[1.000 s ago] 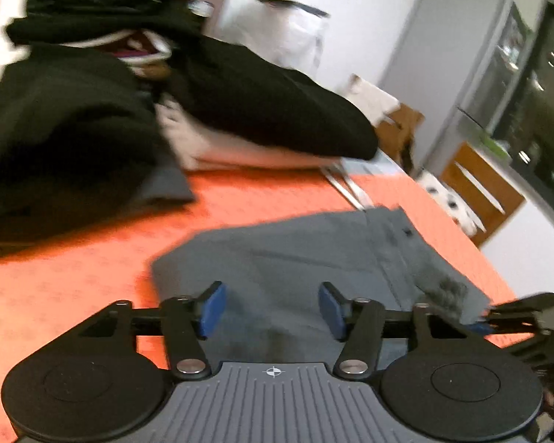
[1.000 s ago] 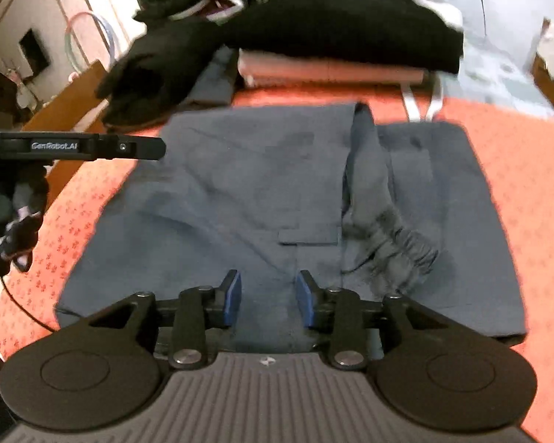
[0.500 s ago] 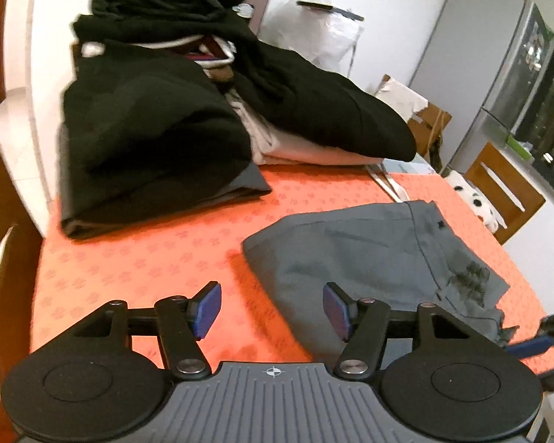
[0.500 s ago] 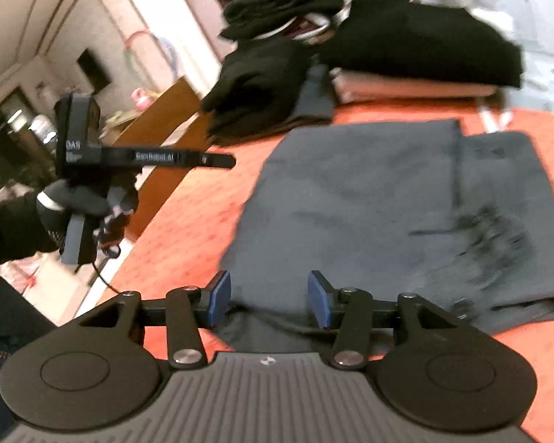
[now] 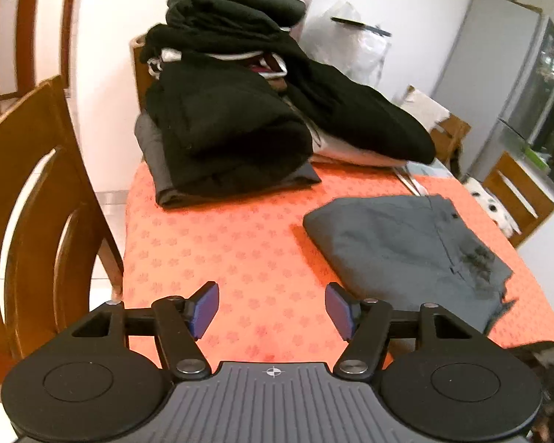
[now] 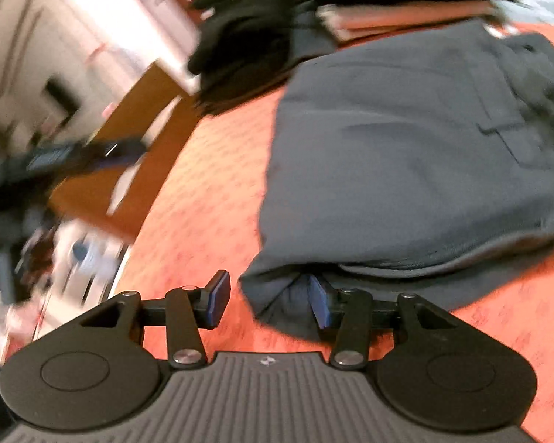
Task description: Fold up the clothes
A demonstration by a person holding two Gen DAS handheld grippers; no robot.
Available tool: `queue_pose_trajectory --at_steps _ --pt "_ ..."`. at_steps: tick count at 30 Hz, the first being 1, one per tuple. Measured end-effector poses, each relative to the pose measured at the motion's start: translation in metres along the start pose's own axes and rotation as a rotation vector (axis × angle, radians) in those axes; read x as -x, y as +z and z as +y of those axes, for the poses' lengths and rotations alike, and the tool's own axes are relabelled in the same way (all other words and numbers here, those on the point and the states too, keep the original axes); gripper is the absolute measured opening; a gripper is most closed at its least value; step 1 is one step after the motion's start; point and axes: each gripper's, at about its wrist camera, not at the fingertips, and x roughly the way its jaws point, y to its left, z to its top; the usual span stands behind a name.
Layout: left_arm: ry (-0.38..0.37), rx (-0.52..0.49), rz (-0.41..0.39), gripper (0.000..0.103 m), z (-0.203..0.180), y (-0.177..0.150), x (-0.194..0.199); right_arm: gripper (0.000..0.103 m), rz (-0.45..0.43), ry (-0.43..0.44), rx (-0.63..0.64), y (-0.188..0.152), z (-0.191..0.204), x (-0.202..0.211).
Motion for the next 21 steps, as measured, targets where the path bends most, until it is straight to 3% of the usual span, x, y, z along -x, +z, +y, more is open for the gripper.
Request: queue_pose_trajectory --at_steps 2,3,5,6,8,9,14,21 --pt "-0.024 -0.040 0.014 0.066 0.007 -0.002 0.000 0.061 -0.076 -0.047 -0.075 -0.005 0.007 -0.006" --pt "-0.040 -0.056 0.016 0.066 0.010 -0.001 0.001 0.071 -0.123 -0.065 -0.098 -0.009 0.013 -0.009" --pt "-0.065 -0.085 0.016 0.066 0.015 0.001 0.002 0.074 -0.198 -0.120 -0.121 -0.016 0.025 -0.015" --pt "-0.079 -0.097 0.015 0.066 0.018 0.003 0.002 0.068 -0.229 -0.150 -0.126 -0.019 0.030 -0.017" --pt "-0.107 -0.119 0.013 0.066 0.022 0.007 0.002 0.025 -0.258 -0.196 -0.134 -0.024 0.031 -0.016" --pt "-0.119 -0.131 0.013 0.066 0.022 0.009 0.001 0.015 -0.269 -0.202 -0.142 -0.027 0.029 -0.012" --pt "-0.206 -0.183 0.018 0.066 0.019 0.017 -0.003 0.011 -0.297 -0.174 -0.083 -0.029 0.032 0.029" --pt "-0.429 -0.232 0.084 0.069 -0.006 0.011 -0.018 0.011 -0.138 -0.208 0.031 -0.071 0.023 0.098"
